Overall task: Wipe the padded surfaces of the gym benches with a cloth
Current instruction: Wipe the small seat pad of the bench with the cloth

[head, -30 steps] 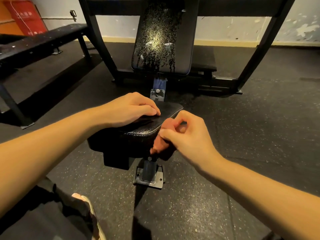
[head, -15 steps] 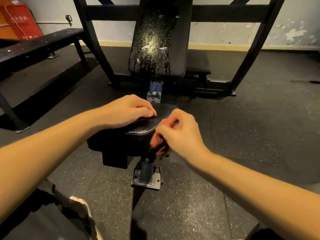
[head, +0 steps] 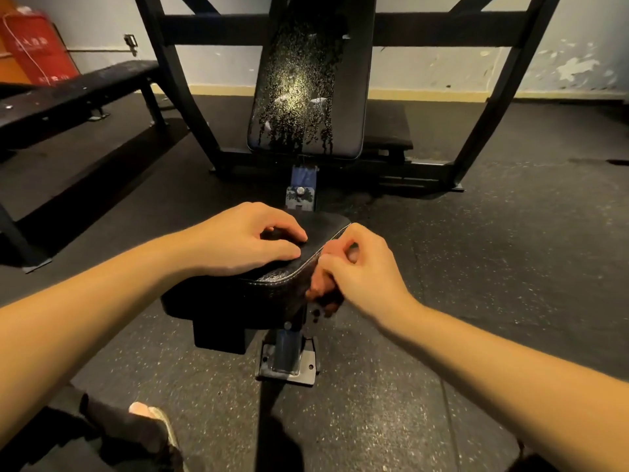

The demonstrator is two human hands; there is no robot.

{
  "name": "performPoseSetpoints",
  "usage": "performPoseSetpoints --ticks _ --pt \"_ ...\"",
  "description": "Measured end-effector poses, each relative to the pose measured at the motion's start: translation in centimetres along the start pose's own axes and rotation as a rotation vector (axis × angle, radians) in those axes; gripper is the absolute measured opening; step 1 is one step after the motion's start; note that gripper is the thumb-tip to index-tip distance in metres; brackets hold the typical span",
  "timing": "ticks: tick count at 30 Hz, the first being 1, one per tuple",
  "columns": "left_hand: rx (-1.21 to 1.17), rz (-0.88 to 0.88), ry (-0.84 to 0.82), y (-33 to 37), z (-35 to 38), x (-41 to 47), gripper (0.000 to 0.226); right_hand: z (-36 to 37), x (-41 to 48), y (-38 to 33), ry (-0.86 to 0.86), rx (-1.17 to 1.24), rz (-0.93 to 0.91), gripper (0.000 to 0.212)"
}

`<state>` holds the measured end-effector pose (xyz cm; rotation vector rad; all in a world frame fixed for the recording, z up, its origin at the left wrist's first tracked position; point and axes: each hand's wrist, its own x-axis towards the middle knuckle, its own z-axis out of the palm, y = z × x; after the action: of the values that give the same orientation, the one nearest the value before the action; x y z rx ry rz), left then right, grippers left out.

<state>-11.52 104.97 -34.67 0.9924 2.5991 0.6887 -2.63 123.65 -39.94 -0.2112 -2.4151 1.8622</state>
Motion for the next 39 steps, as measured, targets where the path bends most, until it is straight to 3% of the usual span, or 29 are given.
performPoseSetpoints --ticks 3,5,9,11,15,20,26,30,34,36,37,39 --pt "0.018 -0.003 -0.02 0.4 0.0 0.0 0.027 -1.0 4.4 1.7 0.146 -0.222 0.145 0.003" --pt "0.029 0.003 -0.013 0.4 0.0 0.0 0.028 -1.0 4.4 1.7 0.135 -0.283 0.093 0.001" --pt "0.057 0.031 -0.011 0.0 0.0 0.1 0.04 0.2 -0.2 0.5 -0.067 -0.001 -0.103 0.007" --pt "0.06 0.041 -0.012 -0.2 0.0 0.2 0.045 -0.1 0.3 1.2 -0.051 -0.01 -0.156 0.008" --pt "0.038 0.044 -0.008 -0.3 0.1 0.3 0.025 -1.1 6.1 4.7 0.131 -0.23 -0.02 0.014" --pt "0.02 0.036 -0.007 -0.3 0.1 0.1 0.031 -1.8 12.6 9.2 0.205 -0.306 0.142 0.008" --pt "0.007 0.036 -0.022 -0.5 -0.1 0.0 0.03 -2.0 11.9 8.7 0.203 -0.298 0.086 0.007" --pt "0.032 0.071 -0.026 -0.7 -0.1 0.4 0.035 -2.1 5.3 4.7 -0.002 -0.064 -0.106 0.016" --pt "0.055 0.095 -0.029 -0.7 -0.1 0.7 0.051 -2.1 -0.7 1.4 -0.448 0.207 -0.239 0.017" --pt "0.044 0.096 -0.025 -0.6 -0.1 0.6 0.05 -3.3 -1.3 0.7 -0.627 0.183 -0.214 0.014" --pt "0.03 0.093 -0.025 -0.6 -0.1 0.6 0.05 -4.2 -1.2 0.7 -0.647 0.118 -0.192 0.012" --pt "0.007 0.076 -0.03 -0.4 -0.1 0.4 0.051 -5.8 -0.3 1.5 -0.533 -0.021 -0.111 0.011"
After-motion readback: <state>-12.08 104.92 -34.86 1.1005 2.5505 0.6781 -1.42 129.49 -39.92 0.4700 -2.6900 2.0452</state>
